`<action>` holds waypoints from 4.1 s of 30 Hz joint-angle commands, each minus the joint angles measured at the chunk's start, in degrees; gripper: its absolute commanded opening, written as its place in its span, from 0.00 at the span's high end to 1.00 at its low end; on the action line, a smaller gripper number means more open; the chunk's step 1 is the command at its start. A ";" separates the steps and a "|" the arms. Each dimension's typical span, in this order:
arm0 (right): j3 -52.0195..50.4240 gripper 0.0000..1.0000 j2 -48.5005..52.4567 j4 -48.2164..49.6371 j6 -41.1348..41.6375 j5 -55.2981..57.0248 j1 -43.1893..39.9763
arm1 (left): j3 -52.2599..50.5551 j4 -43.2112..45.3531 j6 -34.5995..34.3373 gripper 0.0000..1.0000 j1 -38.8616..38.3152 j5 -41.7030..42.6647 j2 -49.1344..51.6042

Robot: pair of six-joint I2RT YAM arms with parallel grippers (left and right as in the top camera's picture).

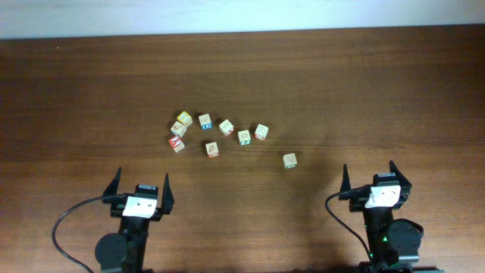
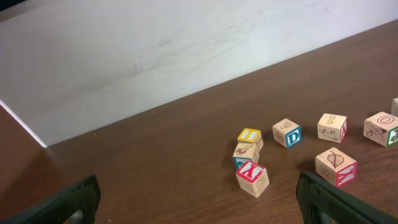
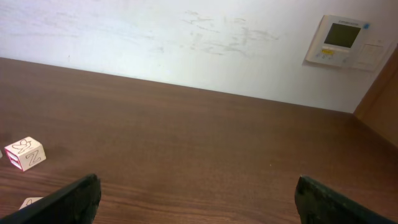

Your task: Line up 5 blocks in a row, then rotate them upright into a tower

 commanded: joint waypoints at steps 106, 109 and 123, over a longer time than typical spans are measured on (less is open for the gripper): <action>71.97 0.55 110.55 -47.17 30.88 -5.14 21.92 | 79.97 -43.60 -14.38 0.01 -6.36 0.81 90.29; 72.00 0.56 110.55 -48.19 32.30 -5.03 21.92 | 79.97 -43.60 -14.38 0.01 -6.36 0.81 90.29; 72.02 0.61 110.53 -51.45 37.29 -5.55 23.32 | 79.97 -43.60 -14.38 0.01 -6.36 0.81 90.29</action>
